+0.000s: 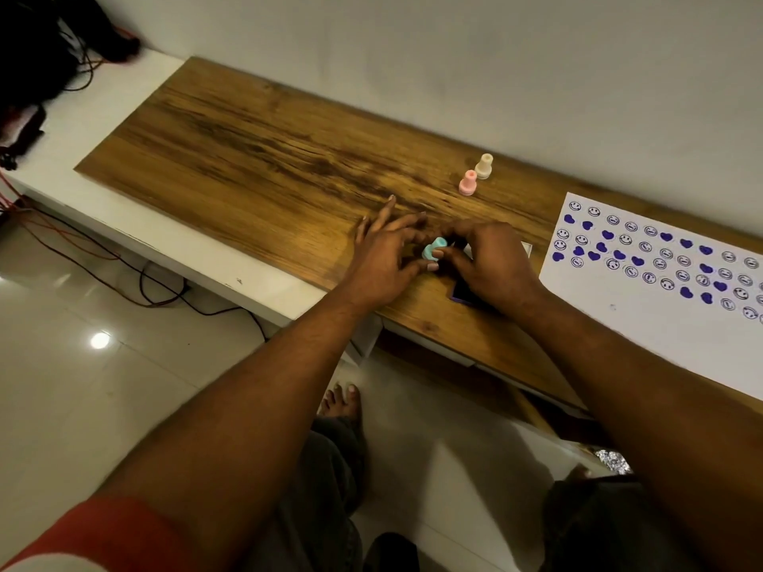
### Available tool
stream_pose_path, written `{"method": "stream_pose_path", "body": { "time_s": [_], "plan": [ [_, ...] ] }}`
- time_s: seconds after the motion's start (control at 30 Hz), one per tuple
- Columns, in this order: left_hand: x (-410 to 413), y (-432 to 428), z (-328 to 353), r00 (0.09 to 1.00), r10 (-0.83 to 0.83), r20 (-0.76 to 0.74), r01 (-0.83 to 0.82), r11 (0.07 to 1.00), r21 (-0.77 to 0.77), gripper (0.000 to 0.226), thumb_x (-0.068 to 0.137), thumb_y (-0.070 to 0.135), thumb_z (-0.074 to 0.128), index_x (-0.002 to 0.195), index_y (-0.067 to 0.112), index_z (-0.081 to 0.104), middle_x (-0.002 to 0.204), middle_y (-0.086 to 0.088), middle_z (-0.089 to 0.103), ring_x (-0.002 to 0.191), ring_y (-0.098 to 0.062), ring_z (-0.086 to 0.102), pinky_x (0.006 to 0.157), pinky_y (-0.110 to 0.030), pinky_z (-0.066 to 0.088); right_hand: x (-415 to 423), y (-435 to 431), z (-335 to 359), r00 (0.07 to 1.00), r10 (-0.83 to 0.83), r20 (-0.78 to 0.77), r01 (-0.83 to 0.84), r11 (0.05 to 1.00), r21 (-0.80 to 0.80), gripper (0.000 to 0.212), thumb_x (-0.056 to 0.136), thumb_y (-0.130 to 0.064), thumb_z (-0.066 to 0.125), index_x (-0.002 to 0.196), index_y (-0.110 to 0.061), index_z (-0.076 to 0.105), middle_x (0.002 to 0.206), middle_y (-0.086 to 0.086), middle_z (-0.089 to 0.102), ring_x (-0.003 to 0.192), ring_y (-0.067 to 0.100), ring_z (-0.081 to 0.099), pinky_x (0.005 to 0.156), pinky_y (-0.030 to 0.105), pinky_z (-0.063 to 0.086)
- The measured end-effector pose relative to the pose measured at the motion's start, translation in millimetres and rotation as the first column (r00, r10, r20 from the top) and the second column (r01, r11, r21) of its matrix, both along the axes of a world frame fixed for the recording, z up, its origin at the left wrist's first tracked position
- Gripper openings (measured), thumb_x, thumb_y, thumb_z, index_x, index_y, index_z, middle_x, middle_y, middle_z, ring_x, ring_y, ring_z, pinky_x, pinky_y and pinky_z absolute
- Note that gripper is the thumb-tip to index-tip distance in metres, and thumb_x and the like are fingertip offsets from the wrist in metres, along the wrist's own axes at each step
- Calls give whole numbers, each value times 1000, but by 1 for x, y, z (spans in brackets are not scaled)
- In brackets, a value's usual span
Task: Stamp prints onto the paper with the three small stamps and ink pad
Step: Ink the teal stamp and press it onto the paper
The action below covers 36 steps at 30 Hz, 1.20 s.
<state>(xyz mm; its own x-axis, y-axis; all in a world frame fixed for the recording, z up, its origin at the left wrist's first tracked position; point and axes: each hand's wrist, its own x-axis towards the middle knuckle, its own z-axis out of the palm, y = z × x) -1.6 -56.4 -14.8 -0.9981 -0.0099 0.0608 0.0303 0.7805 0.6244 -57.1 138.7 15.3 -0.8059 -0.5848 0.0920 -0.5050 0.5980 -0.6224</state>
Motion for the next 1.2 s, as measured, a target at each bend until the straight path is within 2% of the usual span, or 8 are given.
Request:
{"method": "stream_pose_path", "body": {
  "time_s": [0.17,0.37,0.53,0.63,0.73,0.9,1.07,1.2],
  "plan": [
    [1,0,2,999,-45,4,45,999,-1,31,89,37,78,115,21,74,159,8,48,162,-22,4,124,-57,4,0,2,-2,999,34,-27,-34,999,-4,22,99,-26,71,120,-20,76,109,-3,78,91,6,65,74,11,39],
    [2,2,4,995,-83,52,80,996,47,31,92,32,76,119,18,73,161,5,47,162,-21,-1,125,-59,0,-2,7,-4,998,47,-34,-47,999,-9,19,99,-23,72,117,-21,76,109,-5,78,89,1,61,75,8,37],
    [1,1,4,995,-88,38,86,996,32,34,92,34,75,123,21,72,160,1,48,162,-21,-1,125,-58,1,-1,9,7,999,24,-25,-26,997,-70,24,98,-22,72,121,-20,76,114,-2,78,101,13,69,87,28,53],
    [2,1,3,997,-77,21,77,997,15,32,90,37,77,118,23,73,159,4,49,162,-22,2,125,-58,3,-5,18,19,998,-29,-59,24,997,-75,26,96,-28,76,121,-20,77,112,-2,79,99,14,69,86,31,53],
    [2,2,2,998,-62,14,61,998,17,26,88,38,79,111,28,73,160,9,48,162,-21,3,124,-59,3,-8,39,25,996,-45,-79,47,999,21,32,96,-29,77,125,-17,75,116,1,78,102,16,69,86,35,56],
    [1,5,4,997,-63,40,64,997,-30,29,87,42,78,114,32,72,165,8,40,162,-22,0,125,-60,1,2,63,30,994,-7,-110,19,994,103,37,96,-27,76,132,-18,73,123,4,77,104,15,71,82,31,56],
    [-1,7,4,997,-53,61,56,997,-51,36,86,44,79,119,34,71,166,10,38,162,-20,-1,125,-60,0,16,65,25,992,37,-119,-24,993,114,33,94,-30,78,127,-23,74,112,2,79,97,17,75,79,37,62],
    [-2,5,5,996,-52,79,56,997,-43,46,82,48,82,125,37,70,165,11,38,162,-19,-1,125,-58,0,18,62,17,982,58,-178,-30,988,153,28,94,-28,79,121,-19,77,110,7,80,97,23,75,76,29,55]
  ]
}}
